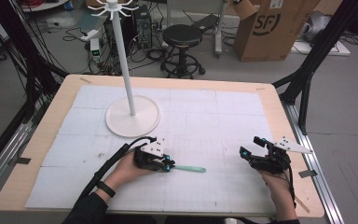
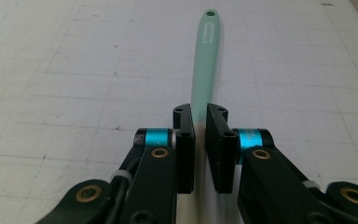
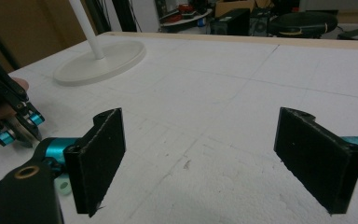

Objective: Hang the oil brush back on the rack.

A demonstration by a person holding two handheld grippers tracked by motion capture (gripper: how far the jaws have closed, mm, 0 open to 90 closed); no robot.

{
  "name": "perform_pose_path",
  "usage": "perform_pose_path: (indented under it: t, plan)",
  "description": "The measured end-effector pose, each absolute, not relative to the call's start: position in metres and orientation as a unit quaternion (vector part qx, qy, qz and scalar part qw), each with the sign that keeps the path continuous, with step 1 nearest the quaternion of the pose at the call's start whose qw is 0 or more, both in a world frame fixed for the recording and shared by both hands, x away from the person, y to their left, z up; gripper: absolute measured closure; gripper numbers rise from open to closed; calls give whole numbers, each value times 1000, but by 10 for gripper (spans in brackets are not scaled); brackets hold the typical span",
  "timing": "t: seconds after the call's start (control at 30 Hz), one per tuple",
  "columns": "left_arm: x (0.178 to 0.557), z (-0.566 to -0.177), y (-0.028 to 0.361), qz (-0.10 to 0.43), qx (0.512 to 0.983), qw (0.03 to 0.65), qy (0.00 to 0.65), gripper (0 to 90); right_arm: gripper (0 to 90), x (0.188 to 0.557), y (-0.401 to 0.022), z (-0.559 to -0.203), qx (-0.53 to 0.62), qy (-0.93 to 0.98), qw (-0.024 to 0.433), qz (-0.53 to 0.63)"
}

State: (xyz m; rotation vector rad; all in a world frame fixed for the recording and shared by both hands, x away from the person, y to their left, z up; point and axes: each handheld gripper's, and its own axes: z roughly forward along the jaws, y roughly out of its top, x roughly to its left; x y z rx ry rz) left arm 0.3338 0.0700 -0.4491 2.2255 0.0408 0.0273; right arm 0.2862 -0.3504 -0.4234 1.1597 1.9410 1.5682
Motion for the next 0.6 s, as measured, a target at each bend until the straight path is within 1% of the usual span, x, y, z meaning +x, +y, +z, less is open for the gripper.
perform_pose_path:
  t: [0.23,0.43,0.6]
  plan:
    - [333,-449,70,11,897,441,22,820,157,286,-349,-423,414,691,193,560]
    - [334,-446,67,5,903,428,35,816,157,286,-350,-423,413,692,194,560]
    - [333,-446,67,6,903,428,33,816,157,286,-350,-423,414,692,192,560]
